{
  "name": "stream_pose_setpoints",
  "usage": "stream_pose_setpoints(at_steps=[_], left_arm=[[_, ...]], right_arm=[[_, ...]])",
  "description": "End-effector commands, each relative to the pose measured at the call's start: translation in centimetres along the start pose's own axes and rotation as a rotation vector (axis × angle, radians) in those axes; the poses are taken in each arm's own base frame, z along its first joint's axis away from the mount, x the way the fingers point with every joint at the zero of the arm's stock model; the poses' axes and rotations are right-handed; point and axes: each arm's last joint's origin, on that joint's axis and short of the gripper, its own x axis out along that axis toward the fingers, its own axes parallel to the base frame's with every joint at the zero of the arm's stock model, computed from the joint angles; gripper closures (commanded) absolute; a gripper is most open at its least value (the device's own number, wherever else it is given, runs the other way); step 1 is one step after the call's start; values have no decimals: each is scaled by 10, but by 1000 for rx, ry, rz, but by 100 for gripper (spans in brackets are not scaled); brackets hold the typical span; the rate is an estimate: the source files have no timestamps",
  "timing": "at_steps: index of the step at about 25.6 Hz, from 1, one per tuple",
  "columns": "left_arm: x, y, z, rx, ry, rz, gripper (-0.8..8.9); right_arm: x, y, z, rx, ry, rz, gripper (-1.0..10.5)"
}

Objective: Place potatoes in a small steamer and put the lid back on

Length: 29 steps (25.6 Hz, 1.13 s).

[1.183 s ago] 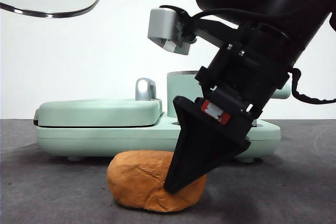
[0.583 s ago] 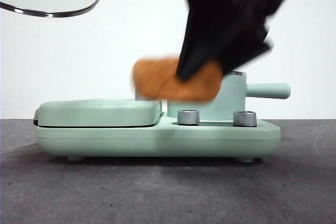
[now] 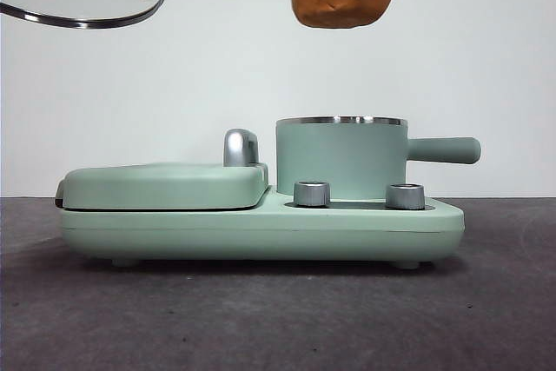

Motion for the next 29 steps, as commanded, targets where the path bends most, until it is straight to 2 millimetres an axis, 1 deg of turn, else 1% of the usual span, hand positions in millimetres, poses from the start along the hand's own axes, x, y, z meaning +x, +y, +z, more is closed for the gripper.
stream_pose_setpoints(at_steps=[1,4,7,10,14,16,21,24,26,27,29], left_arm=[[-3,-1,7,18,-46,-1,804],[-3,-1,7,18,-46,-1,804],[-3,-1,7,18,-46,-1,804],[-3,-1,7,16,-46,-1,804],[-3,-1,7,17,-46,-1,804],[-3,-1,7,17,-46,-1,804],[-3,-1,7,17,-46,-1,804],[-3,-1,6,19,-44,0,804],[-3,-1,6,56,-38,0,804],[-2,-1,6,59,-36,0,804],[-2,-1,6,58,-36,0,804]], right_arm=[[16,-14,20,-26,-3,-28,709],[36,-29,32,-33,-13,-67,709],[59,-41,39,-40,-12,-90,709],[84,-52,39,-38,10,-95,709],[117,-64,34,-48,69,-110,709],[129,-68,31,-52,93,-114,709],[152,-76,23,-36,150,-111,709],[157,-78,21,-31,164,-110,709],[157,-78,21,-31,165,-110,707],[156,-78,20,-30,170,-109,688],[156,-78,20,-29,170,-109,582]])
